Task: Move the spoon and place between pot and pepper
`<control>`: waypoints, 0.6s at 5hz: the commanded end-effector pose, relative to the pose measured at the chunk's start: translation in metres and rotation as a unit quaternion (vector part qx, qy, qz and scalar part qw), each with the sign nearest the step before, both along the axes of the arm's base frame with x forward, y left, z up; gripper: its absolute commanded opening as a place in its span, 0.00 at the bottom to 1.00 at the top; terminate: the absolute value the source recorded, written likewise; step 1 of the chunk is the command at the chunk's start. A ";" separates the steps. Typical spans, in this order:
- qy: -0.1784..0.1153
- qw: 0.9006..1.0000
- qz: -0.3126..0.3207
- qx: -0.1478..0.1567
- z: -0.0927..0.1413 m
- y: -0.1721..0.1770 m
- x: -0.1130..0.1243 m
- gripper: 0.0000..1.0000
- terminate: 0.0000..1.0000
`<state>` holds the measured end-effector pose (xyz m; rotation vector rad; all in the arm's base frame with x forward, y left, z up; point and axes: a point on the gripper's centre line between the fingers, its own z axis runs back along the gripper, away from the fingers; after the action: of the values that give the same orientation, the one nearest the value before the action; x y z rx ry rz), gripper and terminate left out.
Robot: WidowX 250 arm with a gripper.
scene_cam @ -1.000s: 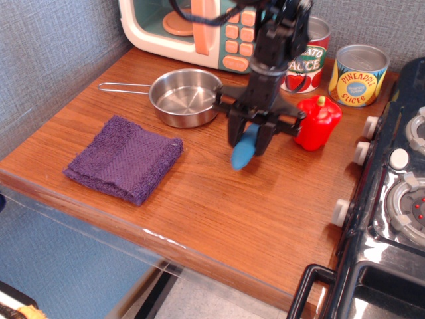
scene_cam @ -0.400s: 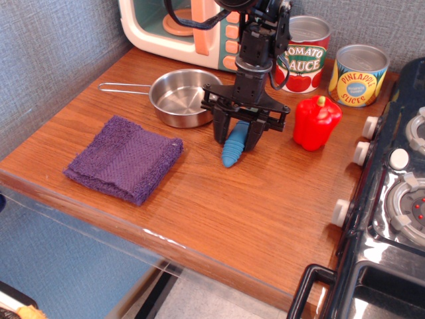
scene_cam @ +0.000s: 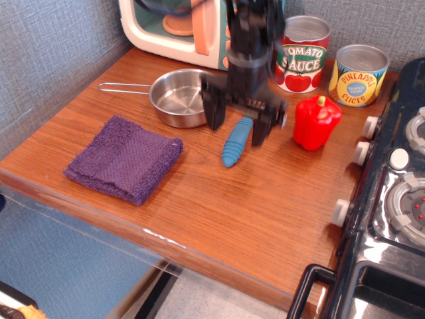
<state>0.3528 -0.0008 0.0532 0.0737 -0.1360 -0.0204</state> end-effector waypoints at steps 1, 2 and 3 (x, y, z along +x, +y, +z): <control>-0.057 0.998 0.000 -0.035 0.049 0.006 -0.039 1.00 0.00; -0.042 0.998 -0.002 -0.045 0.044 0.010 -0.050 1.00 0.00; -0.042 0.998 -0.002 -0.045 0.044 0.010 -0.050 1.00 0.00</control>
<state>0.3107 0.0049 0.0792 -0.0178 -0.1589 -0.0115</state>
